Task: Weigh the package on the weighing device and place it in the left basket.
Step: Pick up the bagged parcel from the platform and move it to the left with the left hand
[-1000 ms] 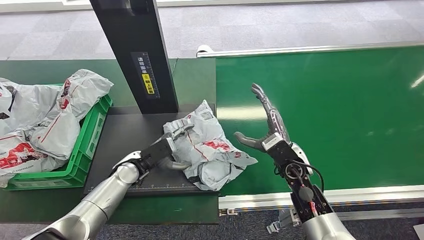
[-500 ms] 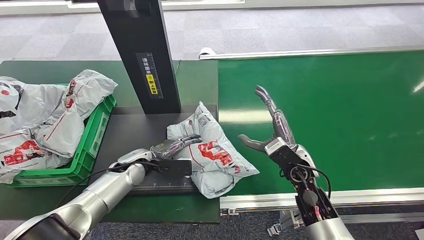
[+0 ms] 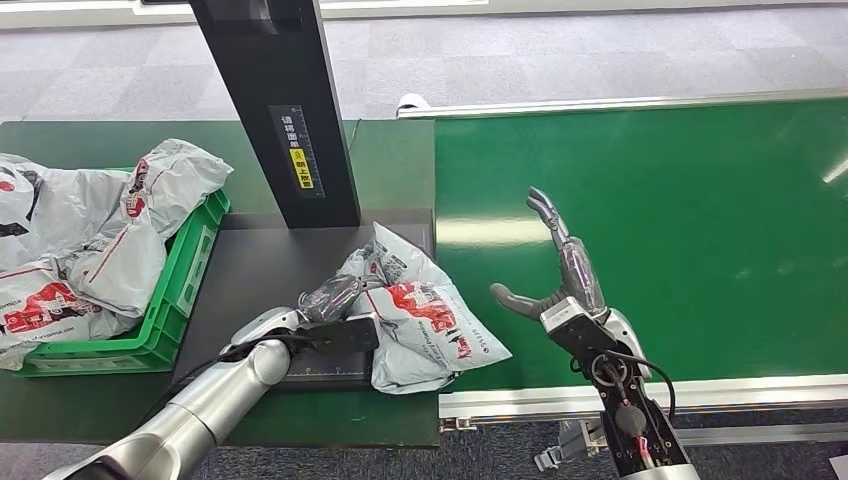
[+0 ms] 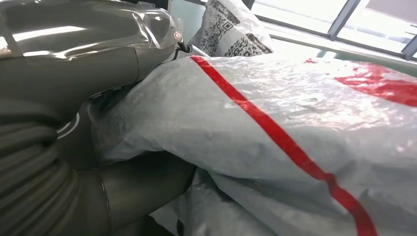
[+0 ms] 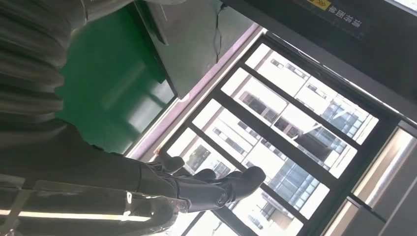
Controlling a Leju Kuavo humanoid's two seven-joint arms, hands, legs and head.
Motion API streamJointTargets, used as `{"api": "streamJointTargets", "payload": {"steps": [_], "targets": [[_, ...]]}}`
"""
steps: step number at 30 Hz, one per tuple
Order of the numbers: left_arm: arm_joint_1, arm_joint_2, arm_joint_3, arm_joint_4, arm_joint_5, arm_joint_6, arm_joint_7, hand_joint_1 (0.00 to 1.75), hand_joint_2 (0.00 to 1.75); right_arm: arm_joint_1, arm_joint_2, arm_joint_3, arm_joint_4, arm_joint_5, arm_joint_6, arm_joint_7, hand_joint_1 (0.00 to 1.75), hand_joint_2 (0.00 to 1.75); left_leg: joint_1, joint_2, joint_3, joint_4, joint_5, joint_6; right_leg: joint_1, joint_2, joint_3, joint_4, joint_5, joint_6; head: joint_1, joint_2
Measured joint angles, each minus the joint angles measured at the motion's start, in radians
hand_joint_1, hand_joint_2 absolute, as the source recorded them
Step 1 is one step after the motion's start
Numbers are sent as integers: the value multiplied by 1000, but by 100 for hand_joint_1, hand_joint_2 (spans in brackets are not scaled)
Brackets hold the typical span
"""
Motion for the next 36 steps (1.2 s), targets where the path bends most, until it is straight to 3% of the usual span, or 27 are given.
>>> {"api": "streamJointTargets", "payload": {"steps": [4,9,11,14,17,22,27,33,36], "targets": [[21,-6,25,-23,25,62,-33,175,175,5,-1,-6,-7,-1,-2,0,0,175,0,0,-2,0,0,0,0,0,-2,0,0,0,0,0],[73,-16,91,-102,84,213,-98,175,175,13,-5,-20,-18,-21,-5,0,0,175,0,1,-6,0,0,0,0,1,-6,0,0,0,0,0],[97,-17,121,-151,59,351,-136,175,175,14,-7,-22,-19,-31,-11,0,0,175,0,1,-7,0,0,0,0,1,-7,0,0,0,0,0],[126,-15,154,-226,-80,645,-177,175,175,14,-8,-22,-20,-42,-23,0,0,175,0,2,-8,0,0,0,0,1,-9,0,0,0,0,0],[158,-15,190,-306,-237,785,-176,175,175,14,-8,-21,-20,-49,-34,0,0,175,0,1,-9,0,0,0,0,1,-9,0,0,0,0,0],[214,-35,301,-424,-401,795,-200,175,175,15,-8,-18,-20,-51,-44,0,0,175,0,2,-9,0,0,0,0,1,-10,0,0,0,0,0],[238,-90,504,-516,-512,795,-239,175,175,27,-9,-18,-25,-47,-45,0,0,175,0,2,-9,0,0,0,0,2,-10,0,0,0,0,0],[193,-114,747,-515,-579,795,-98,175,175,60,-13,-21,-55,-32,-48,0,0,175,1,4,-9,0,0,0,1,3,-10,0,0,0,0,0],[160,-113,838,-494,-577,795,-70,175,175,74,-14,-24,-71,-31,-48,0,0,175,1,4,-9,0,0,0,1,3,-10,0,0,0,0,0]]}}
